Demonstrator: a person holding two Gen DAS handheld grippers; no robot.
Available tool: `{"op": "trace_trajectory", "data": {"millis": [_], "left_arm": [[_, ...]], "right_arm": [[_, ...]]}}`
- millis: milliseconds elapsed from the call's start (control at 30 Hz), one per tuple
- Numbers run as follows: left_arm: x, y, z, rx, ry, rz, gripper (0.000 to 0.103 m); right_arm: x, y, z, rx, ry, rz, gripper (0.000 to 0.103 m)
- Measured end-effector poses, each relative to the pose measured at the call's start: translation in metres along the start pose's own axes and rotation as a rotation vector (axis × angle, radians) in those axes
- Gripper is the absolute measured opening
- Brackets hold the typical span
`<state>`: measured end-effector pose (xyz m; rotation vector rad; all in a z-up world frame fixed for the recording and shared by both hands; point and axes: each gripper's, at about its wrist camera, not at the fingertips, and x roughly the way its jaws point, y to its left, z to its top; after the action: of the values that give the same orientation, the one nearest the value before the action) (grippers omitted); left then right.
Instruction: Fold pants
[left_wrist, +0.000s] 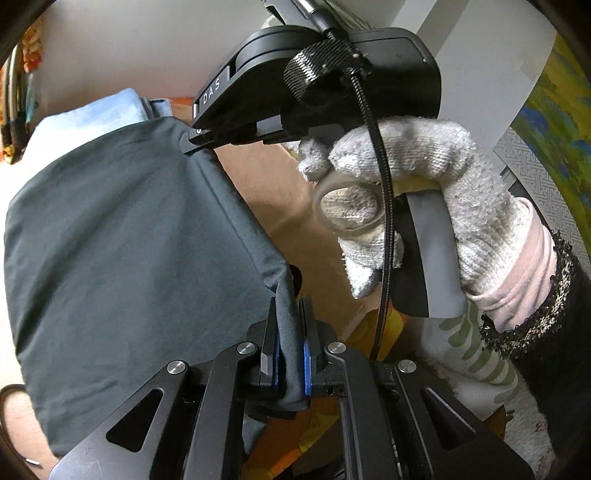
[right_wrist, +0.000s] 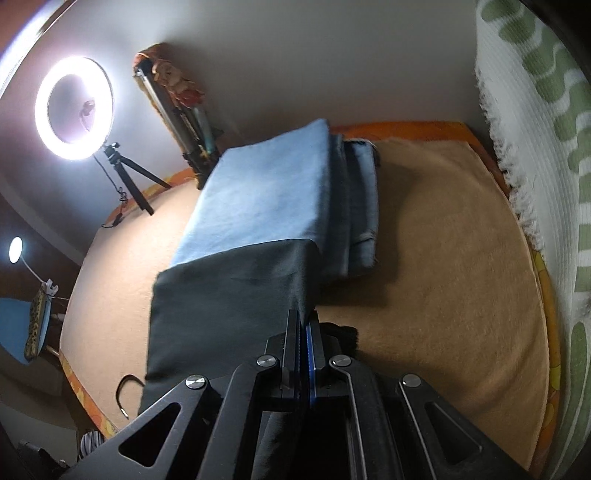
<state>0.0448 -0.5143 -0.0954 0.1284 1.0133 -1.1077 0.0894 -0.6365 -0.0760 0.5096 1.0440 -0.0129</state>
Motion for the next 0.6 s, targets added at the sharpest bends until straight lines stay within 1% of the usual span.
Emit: {"op": "trace_trajectory", "data": {"millis": [133, 300, 333, 400, 433, 467, 500, 567, 600], "left_arm": [[0.006, 0.003, 0.004, -0.004, 0.007, -0.002, 0.007], [0.012, 0.001, 0.003, 0.010, 0.031, 0.003, 0.007], [0.012, 0.000, 0.003, 0.014, 0.032, 0.008, 0.012], [0.010, -0.003, 0.004, 0.019, 0.035, 0.010, 0.012], [0.007, -0.004, 0.004, 0.022, 0.038, 0.013, 0.016], [0.005, -0.005, 0.003, 0.026, 0.040, 0.014, 0.021], [0.003, -0.004, 0.003, 0.031, 0.039, 0.015, 0.022], [-0.002, -0.007, 0.000, 0.042, 0.029, 0.025, 0.026], [-0.007, -0.007, 0.000, 0.044, 0.025, 0.027, 0.027]], "right_arm": [[0.007, -0.010, -0.002, 0.004, 0.012, -0.021, 0.000], [0.016, -0.018, -0.007, 0.018, 0.025, -0.024, 0.000], [0.016, -0.018, -0.008, 0.018, 0.026, -0.025, 0.001], [0.016, -0.016, -0.009, 0.016, 0.023, -0.023, 0.005], [0.015, -0.017, -0.009, 0.020, 0.022, -0.022, 0.006], [0.015, -0.016, -0.009, 0.021, 0.021, -0.023, 0.010], [0.014, -0.016, -0.009, 0.020, 0.020, -0.032, 0.014], [0.010, -0.015, -0.009, 0.020, 0.012, -0.047, 0.033], [0.008, -0.015, -0.009, 0.021, 0.002, -0.047, 0.035]]}}
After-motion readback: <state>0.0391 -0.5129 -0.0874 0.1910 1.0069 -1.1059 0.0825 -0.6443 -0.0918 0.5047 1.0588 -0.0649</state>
